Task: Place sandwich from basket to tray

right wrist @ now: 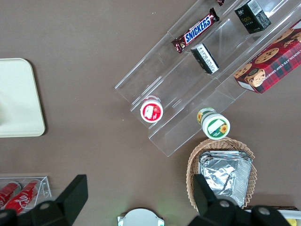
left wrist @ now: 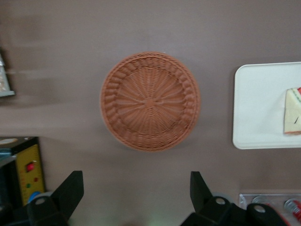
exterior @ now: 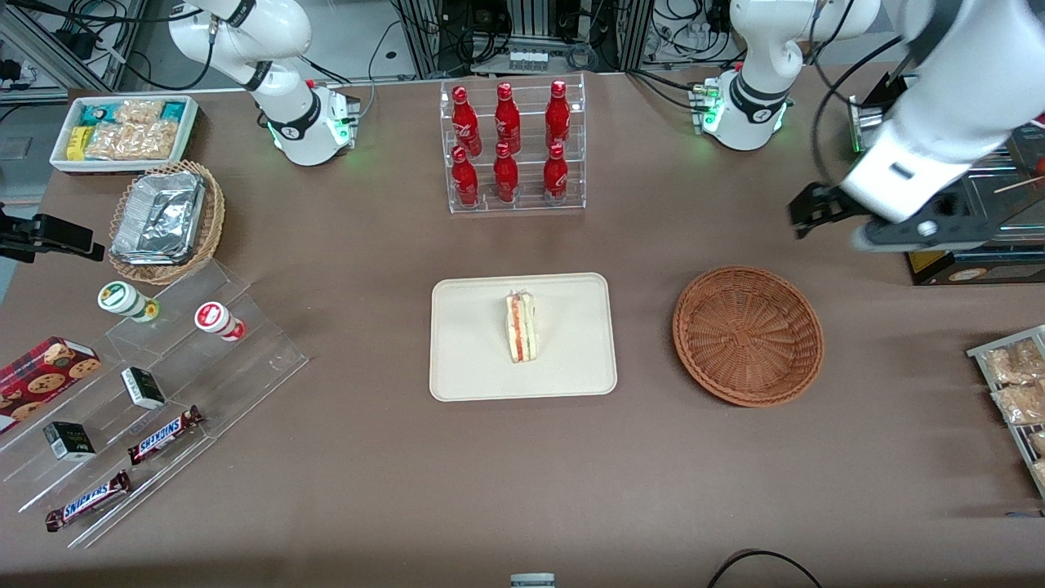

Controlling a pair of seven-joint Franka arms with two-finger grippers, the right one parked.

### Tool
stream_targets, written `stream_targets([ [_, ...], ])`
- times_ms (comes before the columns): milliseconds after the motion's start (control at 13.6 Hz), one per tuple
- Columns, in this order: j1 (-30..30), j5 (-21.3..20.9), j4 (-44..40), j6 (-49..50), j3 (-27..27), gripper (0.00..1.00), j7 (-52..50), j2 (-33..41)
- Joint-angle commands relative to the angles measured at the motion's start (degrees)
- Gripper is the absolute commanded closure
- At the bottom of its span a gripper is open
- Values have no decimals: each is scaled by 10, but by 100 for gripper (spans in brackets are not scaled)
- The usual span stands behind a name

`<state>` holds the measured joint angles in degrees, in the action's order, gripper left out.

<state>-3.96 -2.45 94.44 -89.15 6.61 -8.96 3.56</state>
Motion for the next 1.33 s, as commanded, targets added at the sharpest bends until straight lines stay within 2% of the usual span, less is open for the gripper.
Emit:
stream_targets([
  [0,42,8,19,13,7,0,73,28],
  [74,59,10,19,14,7,0,92,31],
  [221,80,51,14,14,7,0,111,31],
  [295,87,58,10,16,7,0,132,30],
  [442,67,47,3,14,7,0,130,22],
  [663,42,33,-17,17,-22,0,135,-3],
  [958,35,8,-31,15,-23,0,126,-12],
  [1253,27,6,-63,15,-37,0,113,-34],
])
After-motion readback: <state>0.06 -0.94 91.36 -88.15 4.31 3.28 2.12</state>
